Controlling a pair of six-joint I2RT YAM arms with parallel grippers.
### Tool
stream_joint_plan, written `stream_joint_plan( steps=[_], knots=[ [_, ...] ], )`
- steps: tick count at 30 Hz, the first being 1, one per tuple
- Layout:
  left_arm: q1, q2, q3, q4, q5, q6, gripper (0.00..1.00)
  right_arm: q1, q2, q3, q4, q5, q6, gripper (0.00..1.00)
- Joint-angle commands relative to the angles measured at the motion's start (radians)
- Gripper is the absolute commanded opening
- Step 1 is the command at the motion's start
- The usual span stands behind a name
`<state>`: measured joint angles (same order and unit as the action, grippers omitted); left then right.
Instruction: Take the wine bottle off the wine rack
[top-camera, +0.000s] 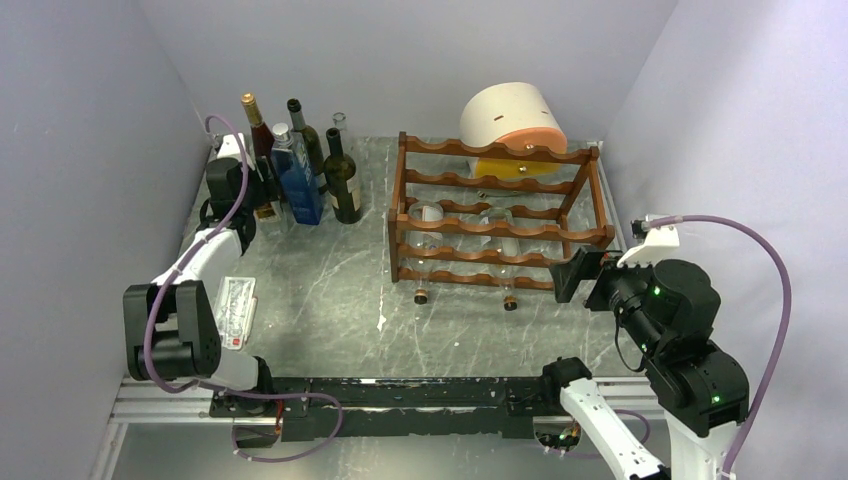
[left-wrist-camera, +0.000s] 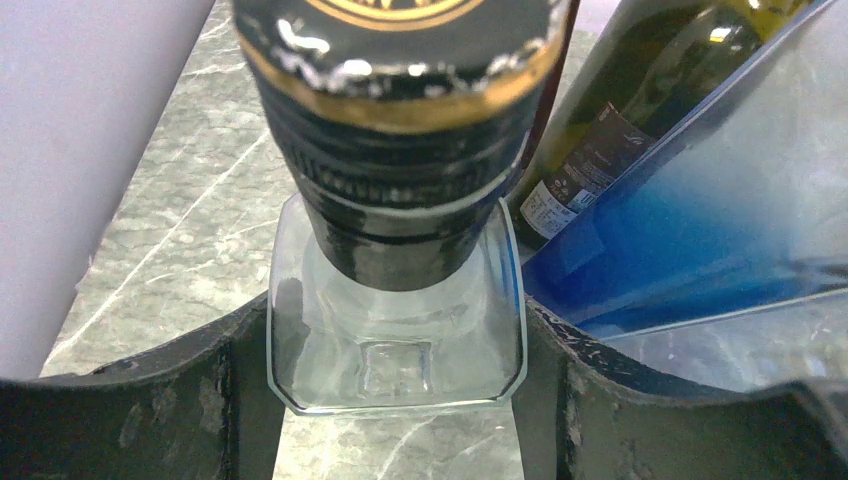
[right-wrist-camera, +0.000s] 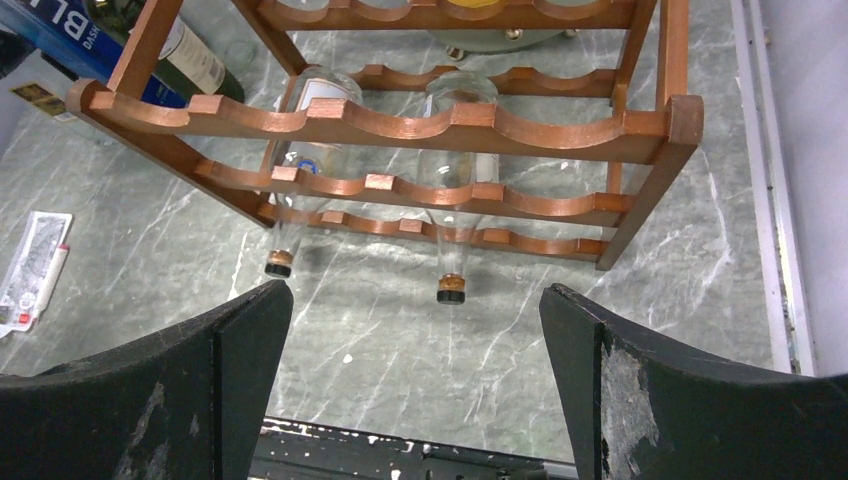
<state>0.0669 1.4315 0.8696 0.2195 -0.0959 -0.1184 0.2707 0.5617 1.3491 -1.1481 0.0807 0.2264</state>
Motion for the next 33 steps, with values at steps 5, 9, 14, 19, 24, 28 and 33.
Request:
stream_joint_plan(
  steps=[5,9,14,19,24,28,33],
  knots=[
    [0.011,-0.002,0.060,0.127,0.083,-0.030,0.31,0.010,0.003,-0.001,0.044,-0.030,0.025,1.00],
    [0.011,0.008,0.083,0.076,0.039,-0.032,0.53,0.010,0.006,-0.016,0.052,-0.046,0.037,1.00],
    [0.011,-0.026,0.078,0.061,0.026,-0.047,0.70,0.010,0.013,-0.021,0.057,-0.060,0.047,1.00],
    [0.011,-0.090,0.068,0.045,0.011,-0.036,1.00,0.010,0.020,-0.020,0.055,-0.062,0.061,1.00],
    [0.011,-0.163,0.047,0.042,-0.011,-0.022,1.00,0.010,0.028,-0.034,0.056,-0.073,0.082,1.00],
    [0.008,-0.207,0.048,0.012,-0.078,-0.029,1.00,0.009,0.035,-0.034,0.054,-0.083,0.102,1.00],
    [-0.038,-0.283,0.077,-0.085,-0.160,-0.028,0.99,0.010,0.035,-0.037,0.054,-0.097,0.114,1.00]
  ],
)
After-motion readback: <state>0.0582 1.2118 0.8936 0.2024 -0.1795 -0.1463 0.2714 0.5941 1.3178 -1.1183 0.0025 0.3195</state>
